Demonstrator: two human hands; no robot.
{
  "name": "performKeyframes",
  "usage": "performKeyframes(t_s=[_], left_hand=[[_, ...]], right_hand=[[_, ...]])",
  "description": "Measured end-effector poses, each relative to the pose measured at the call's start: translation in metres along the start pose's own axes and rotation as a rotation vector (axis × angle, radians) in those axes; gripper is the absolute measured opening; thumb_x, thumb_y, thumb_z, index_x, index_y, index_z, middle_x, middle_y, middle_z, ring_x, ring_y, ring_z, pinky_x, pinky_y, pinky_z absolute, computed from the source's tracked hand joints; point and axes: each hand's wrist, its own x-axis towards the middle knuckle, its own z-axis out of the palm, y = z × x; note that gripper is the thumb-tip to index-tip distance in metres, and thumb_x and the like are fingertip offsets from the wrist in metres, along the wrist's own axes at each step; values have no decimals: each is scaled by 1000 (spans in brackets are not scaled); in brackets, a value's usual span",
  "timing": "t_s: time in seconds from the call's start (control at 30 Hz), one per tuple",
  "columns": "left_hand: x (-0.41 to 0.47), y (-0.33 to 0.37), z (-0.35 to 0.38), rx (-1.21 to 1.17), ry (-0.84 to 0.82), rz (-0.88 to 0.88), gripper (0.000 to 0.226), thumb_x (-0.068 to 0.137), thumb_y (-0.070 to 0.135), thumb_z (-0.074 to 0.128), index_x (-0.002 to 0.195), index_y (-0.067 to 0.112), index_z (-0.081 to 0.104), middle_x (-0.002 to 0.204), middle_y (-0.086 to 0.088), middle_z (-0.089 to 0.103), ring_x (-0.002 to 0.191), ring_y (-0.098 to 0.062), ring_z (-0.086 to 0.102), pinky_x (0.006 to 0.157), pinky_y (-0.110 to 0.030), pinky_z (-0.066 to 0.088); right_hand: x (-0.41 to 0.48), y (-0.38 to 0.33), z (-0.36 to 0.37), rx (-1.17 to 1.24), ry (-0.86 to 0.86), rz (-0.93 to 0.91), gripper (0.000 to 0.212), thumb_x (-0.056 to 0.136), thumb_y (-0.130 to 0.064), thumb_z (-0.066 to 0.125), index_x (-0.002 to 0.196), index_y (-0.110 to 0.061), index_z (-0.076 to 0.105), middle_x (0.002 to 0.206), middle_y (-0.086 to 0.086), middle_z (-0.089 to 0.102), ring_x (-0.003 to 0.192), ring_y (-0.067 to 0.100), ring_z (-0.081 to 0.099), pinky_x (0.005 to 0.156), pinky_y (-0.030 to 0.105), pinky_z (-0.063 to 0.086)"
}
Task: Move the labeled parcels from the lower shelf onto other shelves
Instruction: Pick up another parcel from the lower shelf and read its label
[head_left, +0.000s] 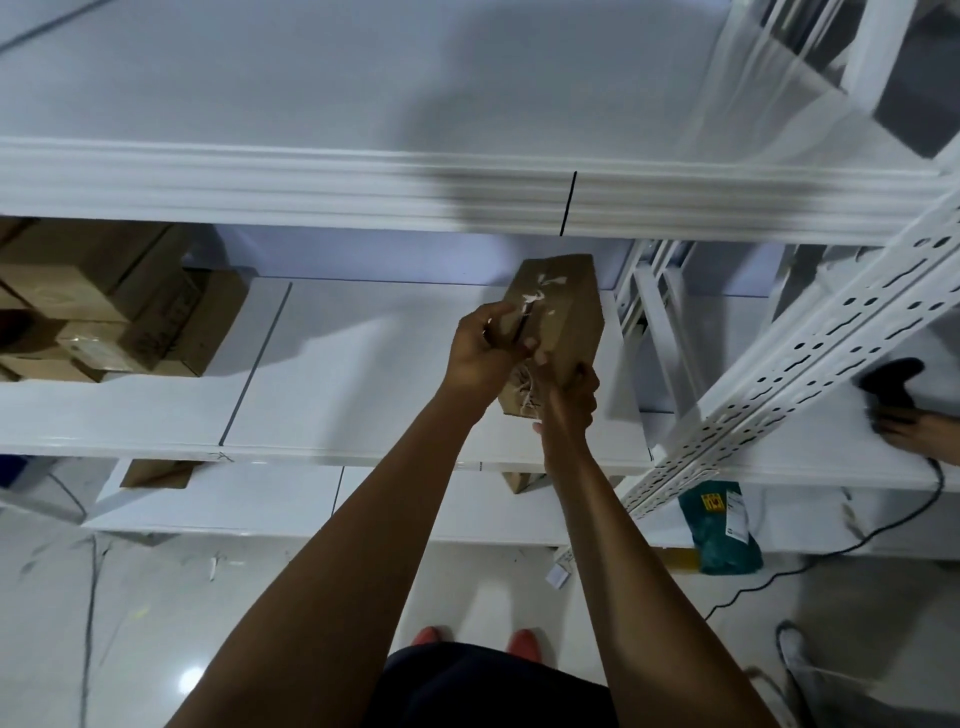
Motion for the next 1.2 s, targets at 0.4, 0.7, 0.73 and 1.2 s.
performKeyframes(t_s=[0.4,0.7,0.73,1.2], left_hand=[[-1,-24,-3,-45,56,-279,74,100,43,70,158,16,32,149,-14,56,123,-27,62,91,-25,51],[-9,-25,-17,-287,-137,-480,57,99,63,55,139,23,62,131,-14,72,118,-33,69,109,-55,52],[-8,-24,-18,-277,-135,-469,56,100,60,56,140,22,62,133,-14,72,120,-34,69,109,-55,52],[1,-22,-66,-197,-340,-358,68,81,45,76,143,20,61,133,-6,75,120,-27,72,93,-40,62]], right_hand=[[16,3,-33,913,-344,387,76,80,-69,56,135,-17,66,139,25,61,131,44,54,95,53,49],[12,26,-28,999,-590,488,78,82,-57,56,141,-7,60,141,32,59,128,50,54,103,63,44],[12,28,-27,969,-528,492,69,87,-51,51,138,-6,62,139,30,60,130,49,54,104,67,42],[26,-17,-72,486,-538,139,52,91,-43,70,133,-13,63,145,26,58,140,44,49,111,60,42]])
